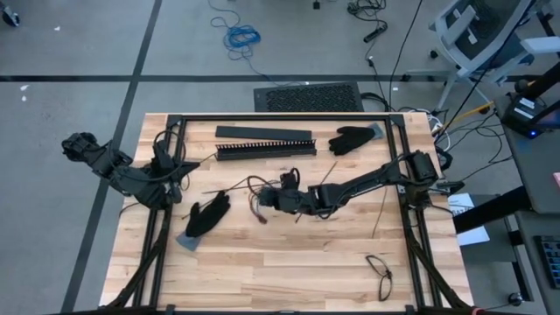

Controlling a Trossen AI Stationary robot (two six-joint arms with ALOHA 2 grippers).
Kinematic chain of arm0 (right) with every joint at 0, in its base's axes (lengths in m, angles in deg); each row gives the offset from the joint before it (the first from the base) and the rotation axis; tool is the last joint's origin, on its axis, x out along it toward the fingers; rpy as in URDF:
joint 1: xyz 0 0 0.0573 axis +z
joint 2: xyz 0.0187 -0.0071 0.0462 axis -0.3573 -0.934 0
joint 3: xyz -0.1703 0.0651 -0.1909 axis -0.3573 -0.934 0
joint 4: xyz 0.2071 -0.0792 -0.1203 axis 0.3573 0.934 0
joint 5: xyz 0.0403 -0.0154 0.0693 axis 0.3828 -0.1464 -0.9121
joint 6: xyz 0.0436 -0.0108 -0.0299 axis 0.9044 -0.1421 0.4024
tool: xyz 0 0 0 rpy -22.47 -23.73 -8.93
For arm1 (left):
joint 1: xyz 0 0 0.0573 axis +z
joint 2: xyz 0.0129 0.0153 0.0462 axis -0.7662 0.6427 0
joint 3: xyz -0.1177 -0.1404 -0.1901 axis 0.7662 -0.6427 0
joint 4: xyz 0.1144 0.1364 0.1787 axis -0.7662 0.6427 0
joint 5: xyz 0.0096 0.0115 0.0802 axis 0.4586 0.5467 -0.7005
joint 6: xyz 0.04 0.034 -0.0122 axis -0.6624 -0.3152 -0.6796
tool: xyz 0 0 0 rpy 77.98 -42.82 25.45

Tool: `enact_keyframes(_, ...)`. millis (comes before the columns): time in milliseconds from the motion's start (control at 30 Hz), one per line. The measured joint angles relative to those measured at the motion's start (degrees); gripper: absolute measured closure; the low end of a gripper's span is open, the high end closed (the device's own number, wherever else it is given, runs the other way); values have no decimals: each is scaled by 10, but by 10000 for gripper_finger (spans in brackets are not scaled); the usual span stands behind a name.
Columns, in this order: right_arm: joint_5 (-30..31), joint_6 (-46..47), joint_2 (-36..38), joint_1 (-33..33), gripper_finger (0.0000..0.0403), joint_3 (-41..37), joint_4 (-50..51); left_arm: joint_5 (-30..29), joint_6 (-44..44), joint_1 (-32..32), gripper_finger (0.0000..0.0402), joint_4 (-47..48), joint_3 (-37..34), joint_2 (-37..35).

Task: Ziptie cables
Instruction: Wrap the cable wires using a zip tie

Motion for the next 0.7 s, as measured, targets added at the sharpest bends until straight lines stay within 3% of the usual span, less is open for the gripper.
enact_keyframes(167,-15,22,-26,12,365,-1,25,13,-10,0,401,-1,0,-11)
enact_keyframes(400,-56,51,-28,26,252,-2,197,15,-11,0,401,-2,0,-26)
enact_keyframes(600,-100,16,-28,28,169,-2,162,15,-14,0,401,-1,0,-31)
enact_keyframes(700,-152,-22,-31,32,143,1,113,15,-14,0,401,-1,0,-31)
